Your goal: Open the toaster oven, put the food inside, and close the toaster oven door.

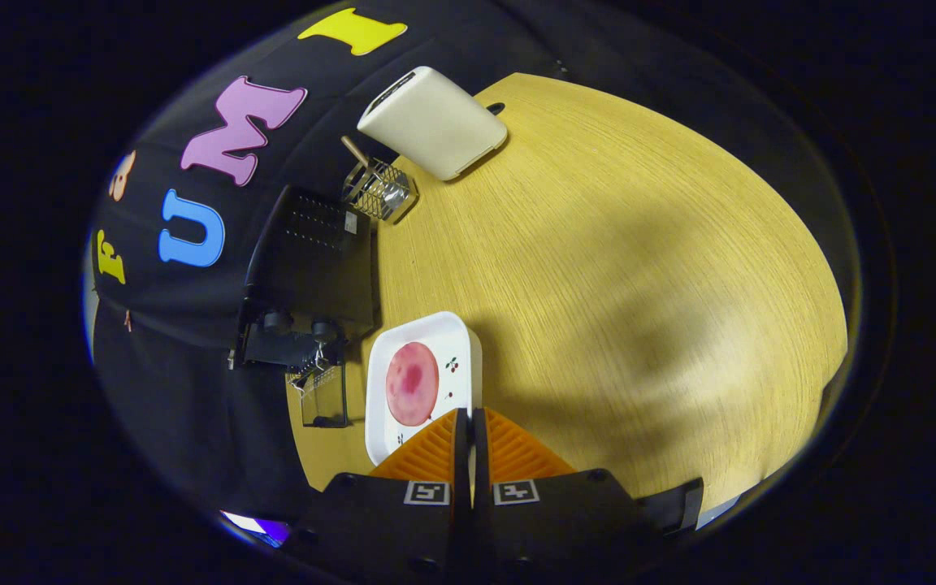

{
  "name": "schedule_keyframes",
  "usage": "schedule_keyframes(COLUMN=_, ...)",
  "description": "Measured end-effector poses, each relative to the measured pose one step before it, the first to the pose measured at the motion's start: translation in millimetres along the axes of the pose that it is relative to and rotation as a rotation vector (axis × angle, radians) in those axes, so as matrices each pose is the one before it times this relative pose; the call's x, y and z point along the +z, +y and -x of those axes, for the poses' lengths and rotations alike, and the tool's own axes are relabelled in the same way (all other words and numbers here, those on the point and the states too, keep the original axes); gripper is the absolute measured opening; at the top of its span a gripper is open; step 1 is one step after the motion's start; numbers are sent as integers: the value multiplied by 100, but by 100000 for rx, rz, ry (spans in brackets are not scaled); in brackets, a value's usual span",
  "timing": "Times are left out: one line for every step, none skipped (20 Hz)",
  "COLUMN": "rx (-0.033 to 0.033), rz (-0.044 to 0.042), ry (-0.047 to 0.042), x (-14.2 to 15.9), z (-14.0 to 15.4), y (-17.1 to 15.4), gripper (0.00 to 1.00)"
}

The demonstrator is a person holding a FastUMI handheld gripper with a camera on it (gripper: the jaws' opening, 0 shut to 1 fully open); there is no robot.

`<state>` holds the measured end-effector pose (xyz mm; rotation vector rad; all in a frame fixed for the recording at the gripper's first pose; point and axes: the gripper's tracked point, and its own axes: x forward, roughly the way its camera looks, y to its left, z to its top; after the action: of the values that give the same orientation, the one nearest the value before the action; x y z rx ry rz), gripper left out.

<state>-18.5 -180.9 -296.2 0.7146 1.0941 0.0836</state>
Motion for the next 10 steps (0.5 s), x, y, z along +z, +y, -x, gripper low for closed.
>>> schedule_keyframes(rx=14, rz=169, ry=-877, x=-357, z=455, y=494, gripper=5)
schedule_keyframes(rx=44, rz=-427, ry=-760, x=-329, z=350, y=502, gripper=5)
schedule_keyframes(rx=293, rz=-774, ry=-706, x=-375, z=277, y=666, gripper=5)
schedule_keyframes(rx=524, rz=-854, ry=-807, x=-324, z=234, y=776, gripper=5)
schedule_keyframes(rx=951, rz=-863, ry=-1022, x=-416, z=194, y=1016, gripper=5)
schedule_keyframes(rx=966, rz=-612, ry=-771, x=-310, z=131, y=878, gripper=5)
schedule_keyframes(rx=1338, rz=-611, ry=-974, x=-352, z=186, y=1040, gripper=5)
schedule_keyframes(rx=1259, rz=-721, ry=-605, x=-454, z=80, y=1098, gripper=5)
schedule_keyframes(rx=1370, rz=-1078, ry=-408, x=-572, z=157, y=1011, gripper=5)
schedule_keyframes(rx=1079, rz=-968, ry=-290, x=-599, z=-9, y=1053, gripper=5)
